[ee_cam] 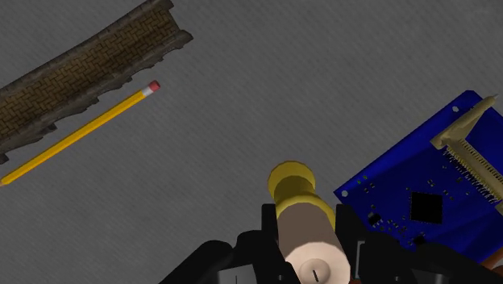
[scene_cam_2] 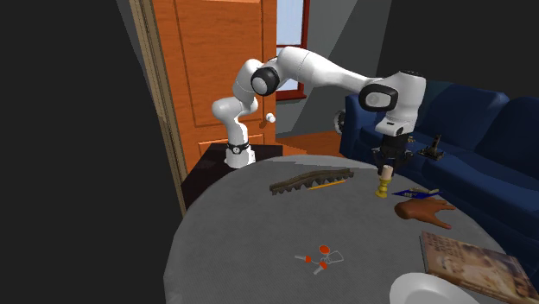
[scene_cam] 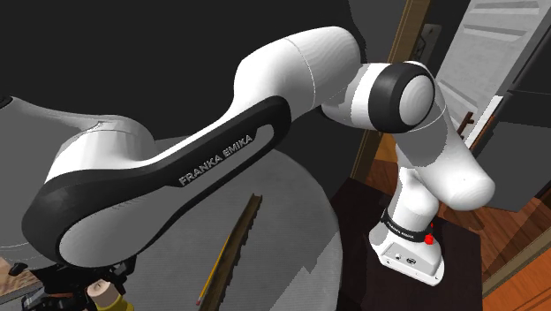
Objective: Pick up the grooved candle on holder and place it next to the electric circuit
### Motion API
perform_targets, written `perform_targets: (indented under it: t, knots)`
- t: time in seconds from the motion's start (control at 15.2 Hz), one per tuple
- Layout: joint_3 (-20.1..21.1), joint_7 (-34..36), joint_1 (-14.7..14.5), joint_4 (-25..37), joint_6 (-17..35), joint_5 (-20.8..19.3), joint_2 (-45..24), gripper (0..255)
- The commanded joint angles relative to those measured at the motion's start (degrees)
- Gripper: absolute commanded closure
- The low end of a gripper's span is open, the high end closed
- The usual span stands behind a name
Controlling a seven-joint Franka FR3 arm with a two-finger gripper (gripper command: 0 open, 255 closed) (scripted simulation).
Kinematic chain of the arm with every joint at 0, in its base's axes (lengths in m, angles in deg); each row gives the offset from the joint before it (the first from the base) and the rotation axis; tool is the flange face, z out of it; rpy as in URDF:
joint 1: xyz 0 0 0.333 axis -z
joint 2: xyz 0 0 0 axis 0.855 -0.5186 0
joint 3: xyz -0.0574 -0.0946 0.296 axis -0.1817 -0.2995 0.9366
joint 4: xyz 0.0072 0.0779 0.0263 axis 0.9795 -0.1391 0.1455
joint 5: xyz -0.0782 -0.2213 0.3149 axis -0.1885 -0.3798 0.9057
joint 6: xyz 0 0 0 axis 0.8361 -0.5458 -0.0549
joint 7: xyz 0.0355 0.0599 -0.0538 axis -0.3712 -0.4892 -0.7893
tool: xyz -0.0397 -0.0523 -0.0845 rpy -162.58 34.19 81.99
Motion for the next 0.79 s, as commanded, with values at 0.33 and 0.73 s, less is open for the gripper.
perform_targets:
  t: [0.33,0.73]
  knots:
    - [0.00,0.00,0.00,-0.01,0.01,0.00,0.00,0]
    - [0.36,-0.72,-0.76,5.63,-6.50,0.62,1.09,0]
